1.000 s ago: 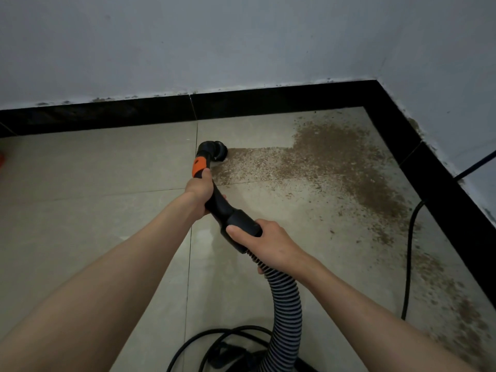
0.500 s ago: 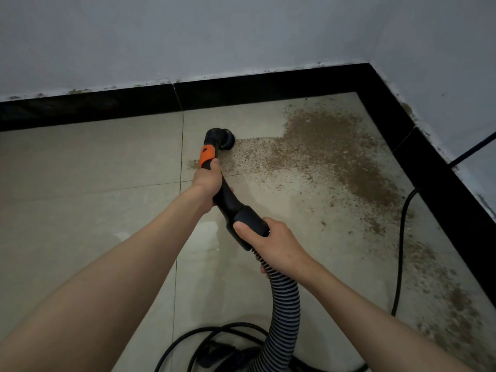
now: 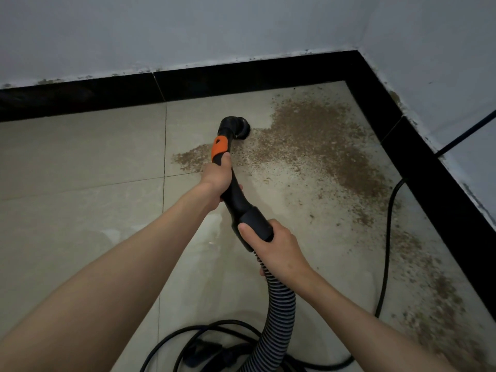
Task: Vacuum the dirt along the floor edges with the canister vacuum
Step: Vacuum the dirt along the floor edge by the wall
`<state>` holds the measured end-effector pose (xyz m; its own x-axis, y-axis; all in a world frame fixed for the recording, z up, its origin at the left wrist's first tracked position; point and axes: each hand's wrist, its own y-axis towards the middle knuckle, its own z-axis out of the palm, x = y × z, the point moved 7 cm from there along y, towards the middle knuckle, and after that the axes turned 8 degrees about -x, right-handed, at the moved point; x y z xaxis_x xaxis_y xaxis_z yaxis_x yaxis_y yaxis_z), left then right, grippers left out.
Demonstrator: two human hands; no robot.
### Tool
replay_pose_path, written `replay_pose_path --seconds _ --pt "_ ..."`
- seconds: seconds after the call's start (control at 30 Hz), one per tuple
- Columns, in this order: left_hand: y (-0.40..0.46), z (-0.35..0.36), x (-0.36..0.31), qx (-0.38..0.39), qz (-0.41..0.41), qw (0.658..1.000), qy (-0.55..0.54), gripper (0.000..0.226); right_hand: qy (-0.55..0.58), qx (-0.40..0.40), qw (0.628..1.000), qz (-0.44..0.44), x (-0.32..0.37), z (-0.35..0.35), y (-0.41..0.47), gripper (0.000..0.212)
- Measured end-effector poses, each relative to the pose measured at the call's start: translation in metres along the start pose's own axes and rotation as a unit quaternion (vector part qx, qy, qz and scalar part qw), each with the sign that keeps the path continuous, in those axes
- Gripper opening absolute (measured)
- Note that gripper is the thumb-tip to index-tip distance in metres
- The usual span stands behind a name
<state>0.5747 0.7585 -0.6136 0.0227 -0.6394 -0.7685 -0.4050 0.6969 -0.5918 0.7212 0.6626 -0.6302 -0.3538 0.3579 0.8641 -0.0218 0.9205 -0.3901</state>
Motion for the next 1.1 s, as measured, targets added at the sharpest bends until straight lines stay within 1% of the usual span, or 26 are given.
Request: replay_pose_path --seconds 0.17,0.4,0.6,0.73,0.87,0.97,1.1 --pt "0.002 0.016 -0.001 0.016 0.012 1.000 0.016 0.050 0.005 -0.017 1.000 0.009 -0.009 -0.007 0.001 0.041" --pt "0.001 0.036 -0.002 0.029 0.032 0.998 0.039 0.039 0.019 -0.030 0.999 0.031 -0.020 -0.016 0.002 0.041" --pt "0.002 0.036 -0.008 0.041 0.037 0.996 0.064 0.049 0.027 -0.031 0.999 0.025 -0.015 -0.010 0.006 0.040" --pt "0.009 0.011 -0.008 0.029 0.016 0.999 0.038 0.050 0.007 0.002 1.000 0.010 0.001 0.007 0.009 0.043" --pt "0.017 -0.035 -0.007 -0.024 0.007 1.000 -0.005 0.048 -0.039 0.055 0.998 -0.011 0.024 0.034 0.014 0.047" --pt "0.023 -0.076 -0.004 -0.078 -0.001 0.996 -0.031 0.052 -0.067 0.093 0.993 -0.023 0.043 0.056 0.015 0.049" --pt "0.023 -0.119 0.003 -0.094 -0.017 0.994 -0.053 0.053 -0.102 0.137 0.984 -0.044 0.063 0.085 0.009 0.051"
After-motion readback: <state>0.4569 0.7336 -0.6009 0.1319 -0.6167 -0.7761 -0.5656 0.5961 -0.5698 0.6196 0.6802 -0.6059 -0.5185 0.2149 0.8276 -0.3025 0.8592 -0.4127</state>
